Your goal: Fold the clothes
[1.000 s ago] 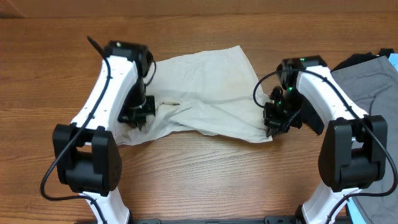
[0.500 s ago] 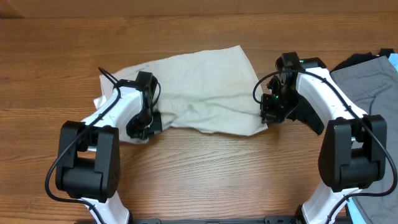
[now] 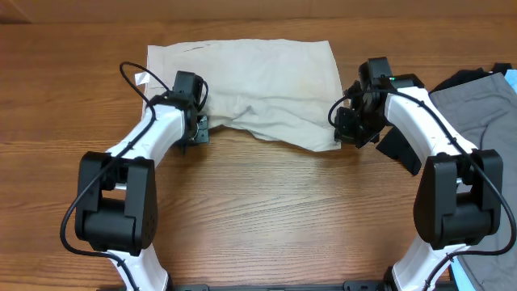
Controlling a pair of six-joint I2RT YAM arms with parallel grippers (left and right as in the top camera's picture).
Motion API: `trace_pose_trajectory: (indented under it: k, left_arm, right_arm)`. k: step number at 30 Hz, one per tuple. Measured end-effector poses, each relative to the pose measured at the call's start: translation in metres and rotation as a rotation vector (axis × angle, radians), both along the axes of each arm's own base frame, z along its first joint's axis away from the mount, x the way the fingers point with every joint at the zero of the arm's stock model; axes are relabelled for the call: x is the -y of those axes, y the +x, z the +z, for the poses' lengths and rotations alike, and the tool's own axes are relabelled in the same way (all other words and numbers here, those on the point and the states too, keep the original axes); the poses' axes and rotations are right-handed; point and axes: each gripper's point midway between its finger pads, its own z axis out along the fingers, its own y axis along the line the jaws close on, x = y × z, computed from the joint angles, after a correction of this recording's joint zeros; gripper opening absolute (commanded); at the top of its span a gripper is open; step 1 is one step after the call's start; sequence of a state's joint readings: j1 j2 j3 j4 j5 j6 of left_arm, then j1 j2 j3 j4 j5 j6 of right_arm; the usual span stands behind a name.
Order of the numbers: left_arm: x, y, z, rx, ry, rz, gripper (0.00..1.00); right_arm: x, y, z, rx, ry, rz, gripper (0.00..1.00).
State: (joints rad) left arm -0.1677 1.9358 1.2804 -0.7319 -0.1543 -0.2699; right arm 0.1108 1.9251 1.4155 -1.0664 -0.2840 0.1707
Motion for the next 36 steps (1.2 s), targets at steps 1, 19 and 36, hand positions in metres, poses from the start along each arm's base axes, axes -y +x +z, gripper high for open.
trace_pose_trajectory:
  k: [1, 19, 36]
  left_arm:
    - [0.0, -0.003, 0.006, -0.024, 0.004, -0.002, 0.04]
    - [0.005, -0.084, 0.094, -0.381, -0.051, -0.002, 0.04]
    - [0.008, -0.137, 0.105, -0.201, -0.152, 0.052, 0.04]
  right_arm:
    - [-0.001, -0.003, 0.003, -0.015, 0.003, 0.005, 0.04]
    - [0.006, -0.074, 0.029, -0.322, -0.018, 0.029, 0.04]
    - [0.006, -0.073, 0.066, -0.192, -0.008, 0.031, 0.04]
